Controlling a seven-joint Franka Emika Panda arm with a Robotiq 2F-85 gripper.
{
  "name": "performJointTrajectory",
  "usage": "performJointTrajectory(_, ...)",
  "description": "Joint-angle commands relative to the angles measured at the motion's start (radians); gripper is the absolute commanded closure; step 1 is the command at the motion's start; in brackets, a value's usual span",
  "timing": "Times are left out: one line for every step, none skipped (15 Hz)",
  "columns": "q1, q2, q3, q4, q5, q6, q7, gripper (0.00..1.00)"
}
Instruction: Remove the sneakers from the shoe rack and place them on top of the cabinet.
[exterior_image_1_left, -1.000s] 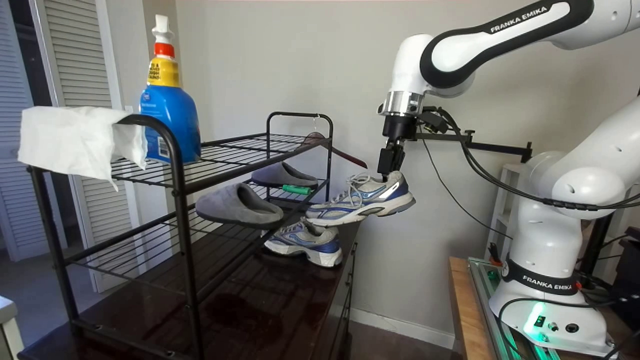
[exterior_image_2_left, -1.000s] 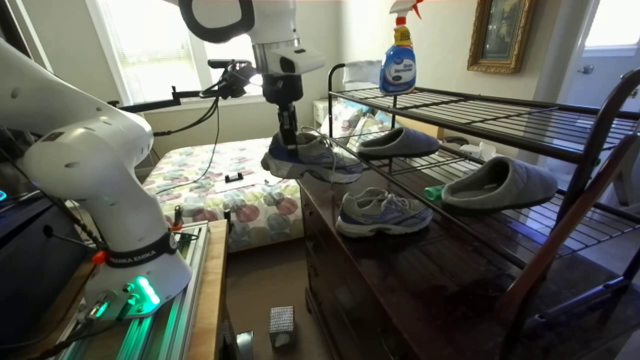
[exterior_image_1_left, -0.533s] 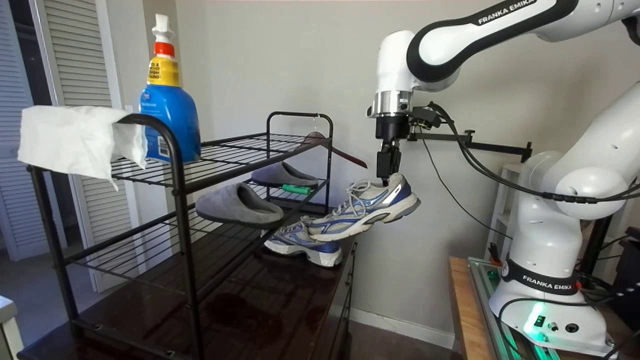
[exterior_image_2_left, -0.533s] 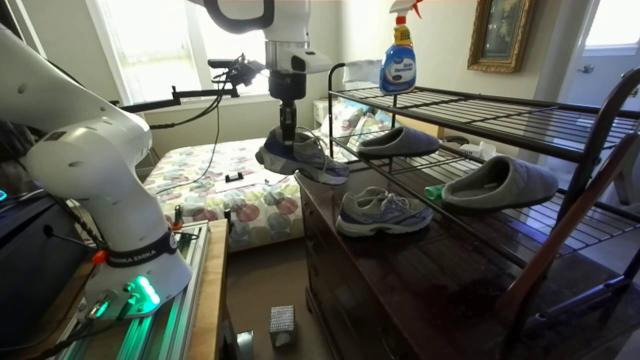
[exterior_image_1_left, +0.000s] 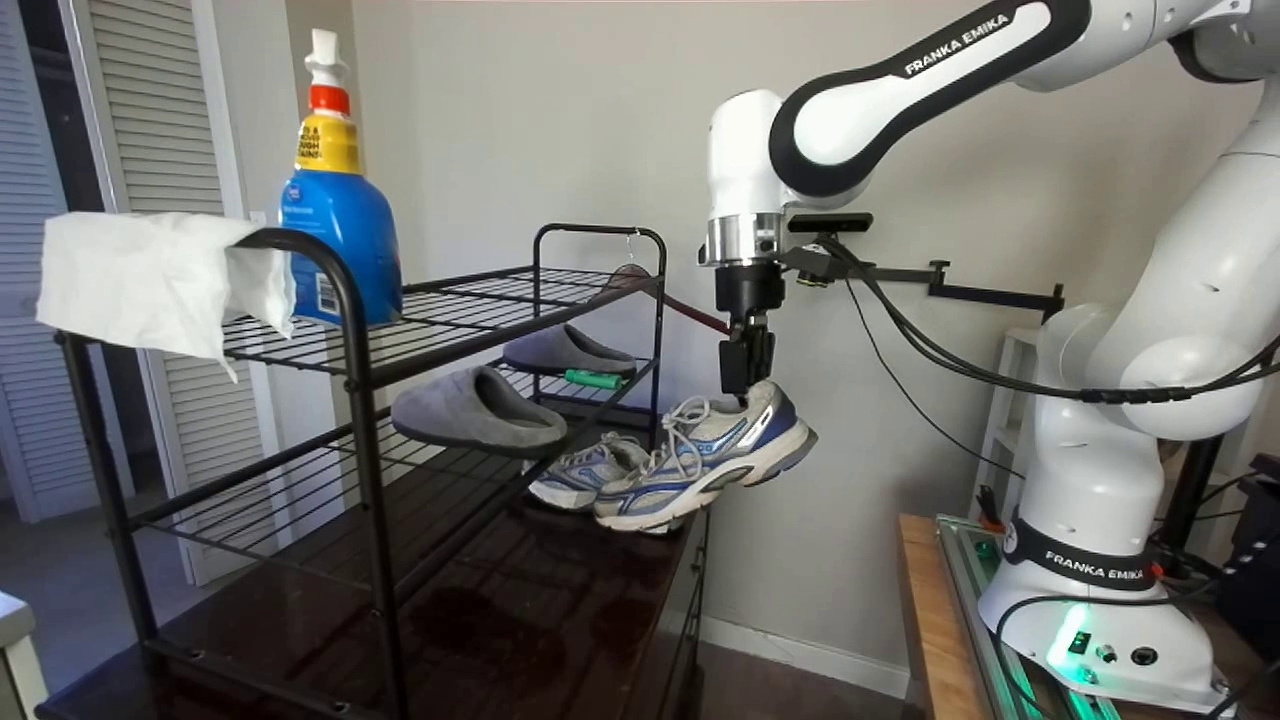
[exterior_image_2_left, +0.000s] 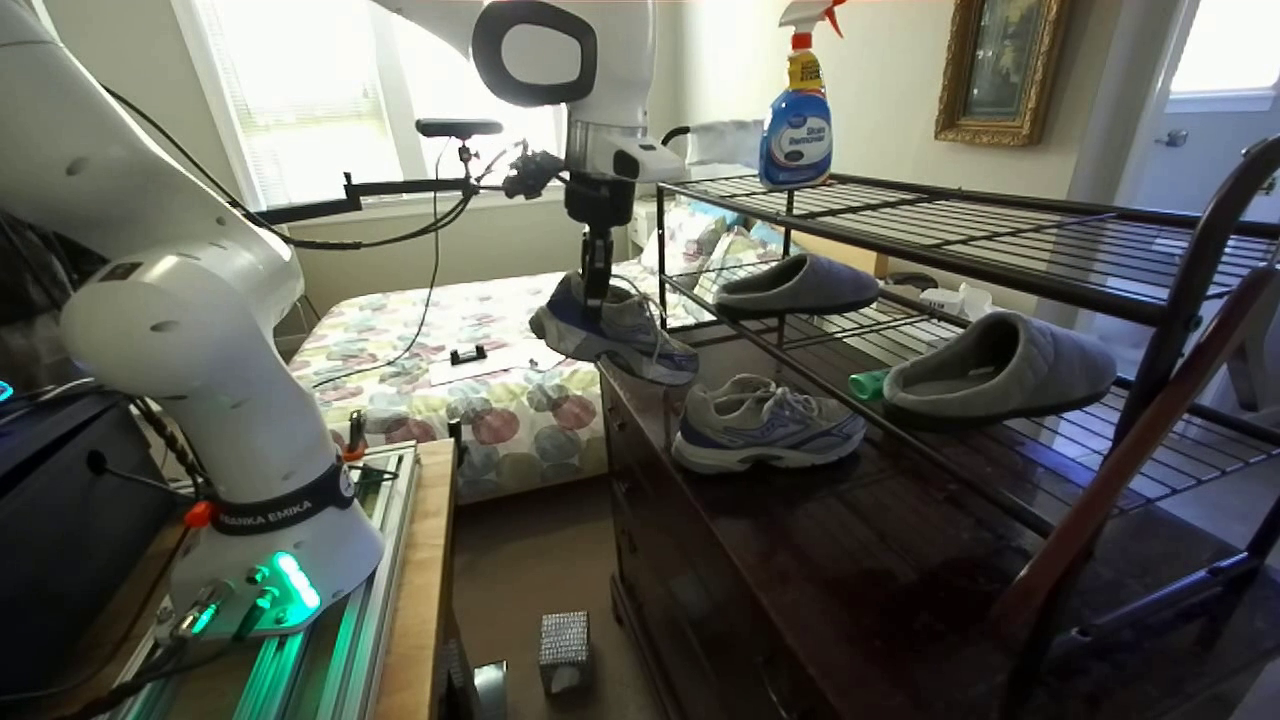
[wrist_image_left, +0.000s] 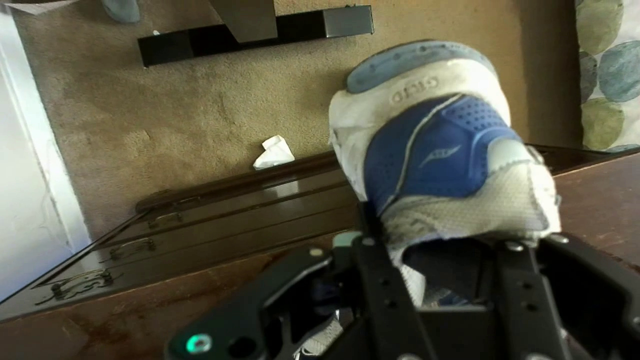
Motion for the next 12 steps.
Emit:
performJointTrajectory(0.010, 0.006, -0.010, 0.004, -0.004, -0.001, 0.003, 0.84)
performJointTrajectory(0.007, 0.012, 0.009, 0.002, -0.020, 0.004, 0.043, 0.96)
performJointTrajectory(0.007, 0.016, 0.028, -0.010, -0.017, 0.028, 0.101, 0.96)
performJointTrajectory(0.012, 0.017, 0.038, -0.022, -0.007, 0.036, 0.134, 0.96)
performJointTrajectory(0.020, 0.014, 0.045, -0.035, 0.009, 0.043, 0.154, 0.96)
performJointTrajectory(0.025, 0.011, 0.055, -0.047, 0.016, 0.057, 0.184, 0.96)
performJointTrajectory(0.033, 0.003, 0.063, -0.067, 0.031, 0.079, 0.211, 0.96)
performJointTrajectory(0.038, -0.014, 0.073, -0.093, 0.044, 0.115, 0.249, 0.96)
performJointTrajectory(0.048, -0.026, 0.079, -0.113, 0.059, 0.148, 0.269, 0.96)
performJointTrajectory(0.053, -0.044, 0.091, -0.148, 0.068, 0.225, 0.303, 0.96)
performJointTrajectory(0.058, -0.053, 0.100, -0.173, 0.079, 0.278, 0.333, 0.96)
performJointTrajectory(0.063, -0.059, 0.108, -0.196, 0.092, 0.336, 0.358, 0.96)
